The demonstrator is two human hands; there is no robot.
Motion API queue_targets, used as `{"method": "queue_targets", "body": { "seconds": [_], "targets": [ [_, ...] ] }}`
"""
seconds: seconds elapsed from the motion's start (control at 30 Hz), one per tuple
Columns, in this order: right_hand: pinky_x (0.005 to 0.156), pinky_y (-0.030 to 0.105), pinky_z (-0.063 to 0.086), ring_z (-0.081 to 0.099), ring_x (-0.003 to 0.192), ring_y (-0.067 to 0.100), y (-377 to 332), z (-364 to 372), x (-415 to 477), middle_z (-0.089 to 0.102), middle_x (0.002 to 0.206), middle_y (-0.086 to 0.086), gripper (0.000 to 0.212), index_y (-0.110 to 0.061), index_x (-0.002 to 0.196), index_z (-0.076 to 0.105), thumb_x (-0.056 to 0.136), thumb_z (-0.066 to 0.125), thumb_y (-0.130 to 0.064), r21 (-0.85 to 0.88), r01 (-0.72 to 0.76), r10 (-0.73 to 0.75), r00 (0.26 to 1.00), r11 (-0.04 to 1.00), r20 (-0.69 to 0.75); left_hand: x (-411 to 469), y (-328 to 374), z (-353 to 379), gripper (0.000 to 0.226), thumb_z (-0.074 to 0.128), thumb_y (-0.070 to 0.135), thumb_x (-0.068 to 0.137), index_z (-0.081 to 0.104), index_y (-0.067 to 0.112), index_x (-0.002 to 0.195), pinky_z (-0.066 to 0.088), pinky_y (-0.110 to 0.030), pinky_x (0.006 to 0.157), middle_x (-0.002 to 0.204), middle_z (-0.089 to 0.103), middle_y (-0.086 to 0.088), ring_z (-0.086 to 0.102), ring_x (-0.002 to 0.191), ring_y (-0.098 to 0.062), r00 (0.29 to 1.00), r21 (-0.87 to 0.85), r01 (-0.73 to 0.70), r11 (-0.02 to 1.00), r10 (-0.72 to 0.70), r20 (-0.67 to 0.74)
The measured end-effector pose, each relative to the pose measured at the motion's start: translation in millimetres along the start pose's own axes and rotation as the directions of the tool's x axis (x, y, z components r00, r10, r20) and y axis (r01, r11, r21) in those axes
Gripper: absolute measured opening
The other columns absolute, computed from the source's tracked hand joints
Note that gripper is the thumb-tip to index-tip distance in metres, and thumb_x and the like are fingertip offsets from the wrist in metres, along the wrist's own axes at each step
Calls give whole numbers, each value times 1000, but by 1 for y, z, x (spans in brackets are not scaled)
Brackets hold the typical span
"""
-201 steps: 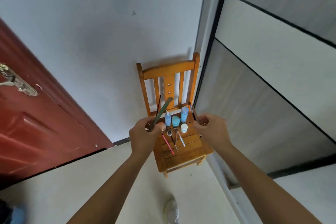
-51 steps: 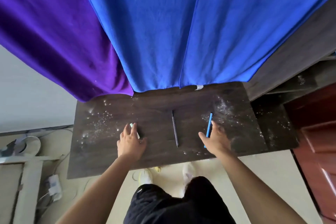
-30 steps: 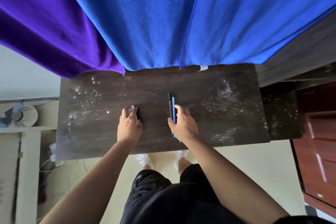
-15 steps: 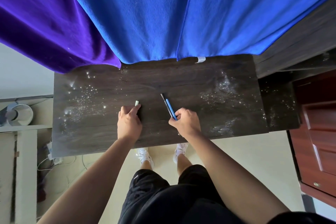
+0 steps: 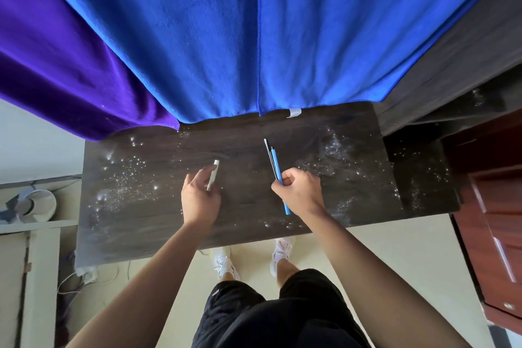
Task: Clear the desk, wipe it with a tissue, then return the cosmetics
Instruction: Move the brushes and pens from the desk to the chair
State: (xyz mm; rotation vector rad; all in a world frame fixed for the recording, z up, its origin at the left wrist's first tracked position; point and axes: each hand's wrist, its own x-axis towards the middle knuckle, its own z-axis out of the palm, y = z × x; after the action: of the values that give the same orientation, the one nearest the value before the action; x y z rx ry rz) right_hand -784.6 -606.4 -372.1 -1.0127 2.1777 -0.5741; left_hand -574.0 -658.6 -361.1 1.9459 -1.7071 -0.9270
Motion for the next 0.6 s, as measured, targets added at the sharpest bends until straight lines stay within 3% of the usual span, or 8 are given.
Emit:
{"method": "queue_targets", "body": {
  "seconds": [0.1, 0.17, 0.23, 0.4, 0.53, 0.6],
  "targets": [
    [60, 4, 40, 63, 63, 1, -12, -33, 5, 67, 63, -15, 10, -24, 75, 70, 73, 75, -32, 72, 68, -62, 995, 995, -84, 6, 36, -9, 42, 62, -4, 81, 70, 21, 114, 39, -5, 79, 94, 59, -1, 57, 77, -1, 996, -44, -87, 995, 85, -37],
    [63, 10, 44, 63, 64, 1, -21, -55, 5, 67, 63, -15, 8, -25, 74, 69, 73, 76, -29, 118, 118, -102, 985, 986, -139, 8, 64, -18, 38, 63, -1, 81, 71, 22, 111, 34, 2, 72, 94, 62, -3, 57, 75, 4, 987, -84, -153, 985, 147, -63],
    [66, 16, 48, 64, 64, 1, -30, -76, 0, 67, 63, -14, 8, -24, 74, 69, 74, 76, -27, 152, 152, -121, 974, 977, -192, 8, 92, -28, 34, 64, 0, 82, 71, 22, 108, 34, 2, 70, 93, 63, 0, 57, 78, 8, 977, -136, -209, 968, 200, -78],
    [63, 8, 42, 62, 65, -2, -29, -118, -33, 65, 63, -22, 8, -24, 76, 71, 73, 77, -28, 194, 172, -85, 917, 966, -389, -2, 147, -34, 32, 66, 6, 84, 68, 32, 103, 36, 0, 71, 95, 65, 7, 59, 84, 5, 922, -265, -373, 889, 388, 3],
    [66, 20, 52, 62, 62, 5, 11, -142, -87, 65, 65, -19, 10, -33, 72, 67, 70, 72, -42, 283, 74, 86, 855, 956, -511, -21, 176, -9, 31, 68, 6, 84, 68, 32, 102, 38, -1, 73, 94, 66, 7, 61, 82, -1, 805, -343, -515, 786, 580, 121],
    [66, 26, 56, 63, 59, 5, 39, -152, -127, 66, 65, -16, 8, -39, 73, 66, 70, 69, -46, 358, 28, 199, 790, 933, -580, -48, 190, 11, 34, 68, 1, 84, 69, 28, 103, 40, -3, 73, 95, 68, 5, 62, 79, -5, 727, -417, -546, 727, 658, 195]
  ]
}}
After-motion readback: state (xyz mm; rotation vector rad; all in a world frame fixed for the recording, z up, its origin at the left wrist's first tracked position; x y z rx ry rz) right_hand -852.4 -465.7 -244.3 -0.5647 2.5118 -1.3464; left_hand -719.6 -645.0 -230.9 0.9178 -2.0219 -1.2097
